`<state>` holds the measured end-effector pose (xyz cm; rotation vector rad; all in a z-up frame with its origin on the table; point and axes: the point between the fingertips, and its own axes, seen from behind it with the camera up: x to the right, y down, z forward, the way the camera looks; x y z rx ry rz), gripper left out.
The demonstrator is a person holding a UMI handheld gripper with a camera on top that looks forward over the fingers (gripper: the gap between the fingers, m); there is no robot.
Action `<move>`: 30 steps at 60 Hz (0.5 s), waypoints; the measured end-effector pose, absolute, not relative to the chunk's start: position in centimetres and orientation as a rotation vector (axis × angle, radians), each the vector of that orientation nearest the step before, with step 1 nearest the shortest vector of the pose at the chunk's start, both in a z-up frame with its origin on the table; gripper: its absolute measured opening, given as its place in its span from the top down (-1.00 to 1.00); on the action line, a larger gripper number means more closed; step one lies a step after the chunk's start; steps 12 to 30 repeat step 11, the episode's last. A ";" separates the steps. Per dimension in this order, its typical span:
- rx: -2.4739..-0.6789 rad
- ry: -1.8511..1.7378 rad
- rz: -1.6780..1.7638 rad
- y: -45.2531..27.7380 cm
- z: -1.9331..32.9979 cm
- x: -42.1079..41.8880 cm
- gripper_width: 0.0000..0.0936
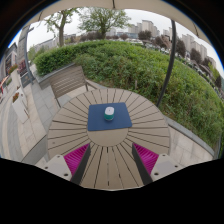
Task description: Arrange mouse
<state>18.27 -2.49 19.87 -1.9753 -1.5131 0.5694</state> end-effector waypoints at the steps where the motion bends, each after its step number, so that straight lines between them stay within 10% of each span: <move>1: -1.971 -1.517 0.572 -2.6 19.8 18.5 -0.82; 30: -1.996 -1.527 0.556 -2.8 18.8 20.3 -0.82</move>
